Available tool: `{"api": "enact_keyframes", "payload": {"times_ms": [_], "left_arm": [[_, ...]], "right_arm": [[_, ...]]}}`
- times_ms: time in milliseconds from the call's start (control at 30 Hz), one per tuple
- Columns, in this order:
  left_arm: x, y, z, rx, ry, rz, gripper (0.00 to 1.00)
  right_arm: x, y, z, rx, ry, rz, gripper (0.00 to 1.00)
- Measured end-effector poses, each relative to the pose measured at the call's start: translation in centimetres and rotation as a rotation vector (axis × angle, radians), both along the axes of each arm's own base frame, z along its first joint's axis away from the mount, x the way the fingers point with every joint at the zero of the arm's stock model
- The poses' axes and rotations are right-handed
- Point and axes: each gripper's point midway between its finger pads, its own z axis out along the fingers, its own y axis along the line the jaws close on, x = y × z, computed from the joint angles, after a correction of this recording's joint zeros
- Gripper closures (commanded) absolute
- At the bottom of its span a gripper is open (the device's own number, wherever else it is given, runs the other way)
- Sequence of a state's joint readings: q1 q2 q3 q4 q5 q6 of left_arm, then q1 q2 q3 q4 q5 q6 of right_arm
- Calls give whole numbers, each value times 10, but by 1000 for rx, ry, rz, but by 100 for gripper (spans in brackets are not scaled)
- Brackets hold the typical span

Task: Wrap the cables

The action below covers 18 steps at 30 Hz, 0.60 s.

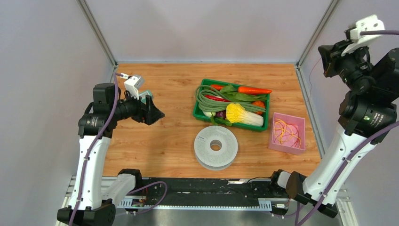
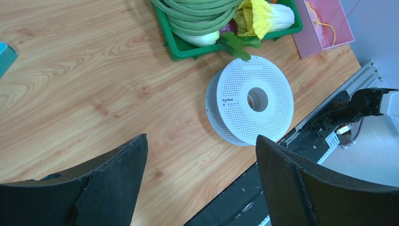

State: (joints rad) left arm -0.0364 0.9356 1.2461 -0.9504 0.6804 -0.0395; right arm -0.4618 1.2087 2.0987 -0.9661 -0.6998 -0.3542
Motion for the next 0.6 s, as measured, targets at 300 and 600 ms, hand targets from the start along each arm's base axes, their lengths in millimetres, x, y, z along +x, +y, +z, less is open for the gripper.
{"api": "enact_keyframes", "payload": {"times_ms": [300,600], "left_arm": [[1,-1,2,-12,-2,4,8],[1,-3,4,-30,-12,3,8]], "right_arm": [[11,25,101,227,-272,168,100],[29,75,130,437,-272,428,100]]}}
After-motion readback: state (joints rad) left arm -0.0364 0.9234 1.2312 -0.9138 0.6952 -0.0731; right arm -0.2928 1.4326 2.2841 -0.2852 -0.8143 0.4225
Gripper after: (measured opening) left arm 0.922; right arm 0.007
